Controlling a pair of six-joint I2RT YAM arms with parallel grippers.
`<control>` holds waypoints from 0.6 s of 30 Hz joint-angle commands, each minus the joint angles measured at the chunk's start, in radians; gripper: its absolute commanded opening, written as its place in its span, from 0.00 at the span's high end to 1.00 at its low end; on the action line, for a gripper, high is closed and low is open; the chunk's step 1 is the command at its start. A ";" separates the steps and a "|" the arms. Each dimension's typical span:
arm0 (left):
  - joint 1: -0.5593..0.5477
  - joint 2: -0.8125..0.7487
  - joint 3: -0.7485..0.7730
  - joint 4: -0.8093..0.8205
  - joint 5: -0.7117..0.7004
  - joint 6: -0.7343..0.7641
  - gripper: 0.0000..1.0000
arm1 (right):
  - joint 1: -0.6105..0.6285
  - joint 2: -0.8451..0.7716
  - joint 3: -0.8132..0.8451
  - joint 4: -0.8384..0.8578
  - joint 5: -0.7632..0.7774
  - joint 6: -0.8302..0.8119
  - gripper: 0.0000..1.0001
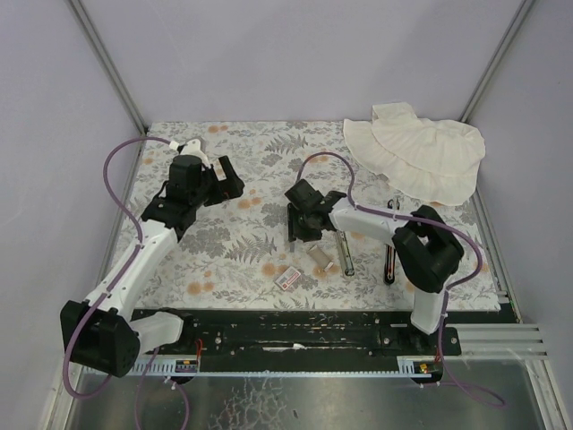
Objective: Load the staples into the stapler
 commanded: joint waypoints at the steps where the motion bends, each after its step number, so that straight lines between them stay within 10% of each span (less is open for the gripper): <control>1: 0.002 -0.035 0.038 0.011 -0.031 0.056 0.00 | 0.020 0.066 0.105 -0.077 0.079 0.004 0.49; 18: 0.012 -0.024 0.024 0.021 -0.028 0.057 0.00 | 0.063 0.210 0.222 -0.131 0.142 -0.015 0.61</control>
